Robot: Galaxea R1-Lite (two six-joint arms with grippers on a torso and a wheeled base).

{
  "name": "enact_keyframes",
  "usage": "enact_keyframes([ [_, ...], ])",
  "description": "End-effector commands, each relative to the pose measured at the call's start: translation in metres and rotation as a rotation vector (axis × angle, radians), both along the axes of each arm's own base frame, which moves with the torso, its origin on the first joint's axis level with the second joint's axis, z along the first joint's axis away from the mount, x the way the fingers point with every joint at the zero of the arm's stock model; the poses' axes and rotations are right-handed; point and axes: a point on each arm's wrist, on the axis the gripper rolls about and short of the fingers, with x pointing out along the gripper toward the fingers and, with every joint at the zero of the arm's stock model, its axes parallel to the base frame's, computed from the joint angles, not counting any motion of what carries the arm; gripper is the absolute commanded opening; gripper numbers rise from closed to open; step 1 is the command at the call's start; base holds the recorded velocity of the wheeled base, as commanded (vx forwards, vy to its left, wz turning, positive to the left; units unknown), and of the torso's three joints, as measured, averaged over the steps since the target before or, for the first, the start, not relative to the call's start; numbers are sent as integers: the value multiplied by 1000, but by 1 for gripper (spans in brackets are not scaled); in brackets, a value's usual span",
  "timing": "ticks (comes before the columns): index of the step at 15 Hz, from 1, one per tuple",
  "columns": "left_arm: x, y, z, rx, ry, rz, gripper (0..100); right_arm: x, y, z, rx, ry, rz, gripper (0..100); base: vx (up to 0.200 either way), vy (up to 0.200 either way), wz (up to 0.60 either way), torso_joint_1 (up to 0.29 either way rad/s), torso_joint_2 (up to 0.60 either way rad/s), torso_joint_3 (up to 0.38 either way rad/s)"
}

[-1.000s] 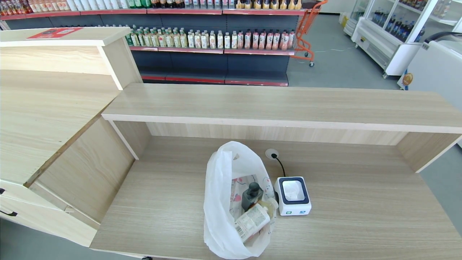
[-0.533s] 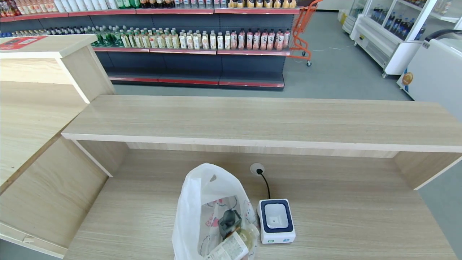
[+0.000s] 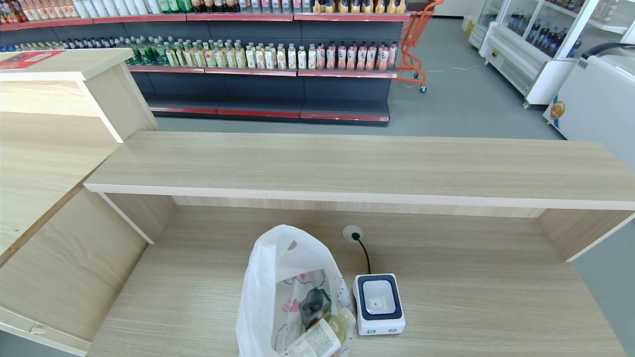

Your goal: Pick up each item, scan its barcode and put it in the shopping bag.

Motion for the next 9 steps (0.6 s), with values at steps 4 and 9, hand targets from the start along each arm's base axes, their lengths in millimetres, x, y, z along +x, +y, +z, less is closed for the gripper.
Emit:
enact_keyframes([
  [4, 0, 0, 0, 0, 0, 0, 100, 0, 0, 0, 0, 3, -1, 0, 0, 0, 0, 0, 0, 0],
  [9, 0, 0, 0, 0, 0, 0, 100, 0, 0, 0, 0, 2, 0, 0, 0, 0, 0, 0, 0, 0],
])
